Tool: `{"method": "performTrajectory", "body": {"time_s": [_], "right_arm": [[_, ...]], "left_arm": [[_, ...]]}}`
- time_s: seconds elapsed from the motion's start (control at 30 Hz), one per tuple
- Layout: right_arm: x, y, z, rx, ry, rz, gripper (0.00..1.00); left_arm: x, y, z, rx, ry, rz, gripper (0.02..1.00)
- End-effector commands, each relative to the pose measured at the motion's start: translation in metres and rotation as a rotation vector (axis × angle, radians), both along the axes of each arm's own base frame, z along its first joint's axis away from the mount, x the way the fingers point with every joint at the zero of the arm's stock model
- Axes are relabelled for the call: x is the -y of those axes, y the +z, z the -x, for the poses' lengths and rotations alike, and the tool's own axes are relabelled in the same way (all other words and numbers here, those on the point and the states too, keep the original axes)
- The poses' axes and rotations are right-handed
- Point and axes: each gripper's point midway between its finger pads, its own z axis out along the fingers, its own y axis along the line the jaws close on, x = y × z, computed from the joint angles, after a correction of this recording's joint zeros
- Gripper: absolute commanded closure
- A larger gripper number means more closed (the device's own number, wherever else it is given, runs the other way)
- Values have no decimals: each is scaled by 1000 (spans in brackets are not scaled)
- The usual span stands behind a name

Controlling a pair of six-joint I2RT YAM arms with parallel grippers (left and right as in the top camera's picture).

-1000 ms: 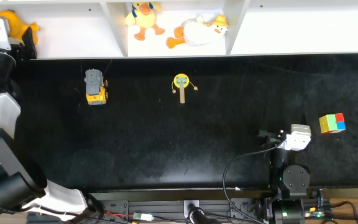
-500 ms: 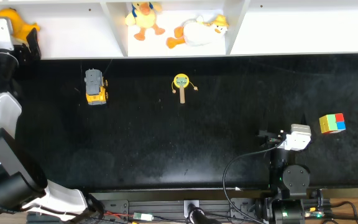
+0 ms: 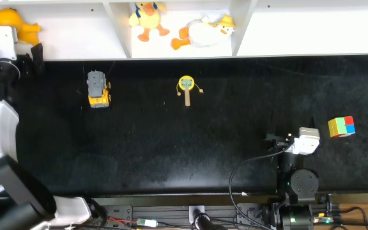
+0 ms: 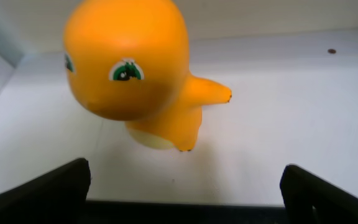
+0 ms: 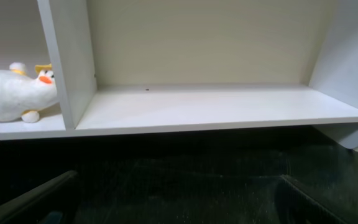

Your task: Store Toys

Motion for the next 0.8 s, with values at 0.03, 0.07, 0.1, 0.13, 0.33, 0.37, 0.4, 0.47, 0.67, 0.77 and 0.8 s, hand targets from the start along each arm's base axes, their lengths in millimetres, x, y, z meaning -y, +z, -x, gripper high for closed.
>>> {"method": "performTrajectory", "body": {"time_s": [0.03,0.07,0.1,0.13,0.33,0.37,0.4,0.47,0.67,0.77,0.8], "right_arm": [[-1,-3,0,3,2,0,7],[-1,-3,0,3,2,0,5],[-1,-3,0,3,2,0,5],[-1,-3,0,3,2,0,5],[-1,-3,0,3,1,0,5],[-1,-3,0,3,2,0,5],[-1,-3,0,3,2,0,7],[-1,-3,0,3,2,0,7],[-1,-3,0,3,2,0,5],[-1,-3,0,3,1,0,7],[-1,-3,0,3,2,0,5]], "left_arm": [[4,28,23,-26,8,-95,20],[6,29,28,-38,1,-100,20],[10,31,34,-48,-4,-105,20],[12,32,39,-54,1,-104,20],[33,33,69,-54,-10,-104,20],[38,31,73,-53,-15,-105,20],[44,28,78,-55,-21,-103,20],[55,23,86,-55,-35,-96,20],[87,7,112,-55,-14,-61,20],[107,4,119,-43,-38,-34,20],[114,3,120,-36,-47,-18,23]]}}
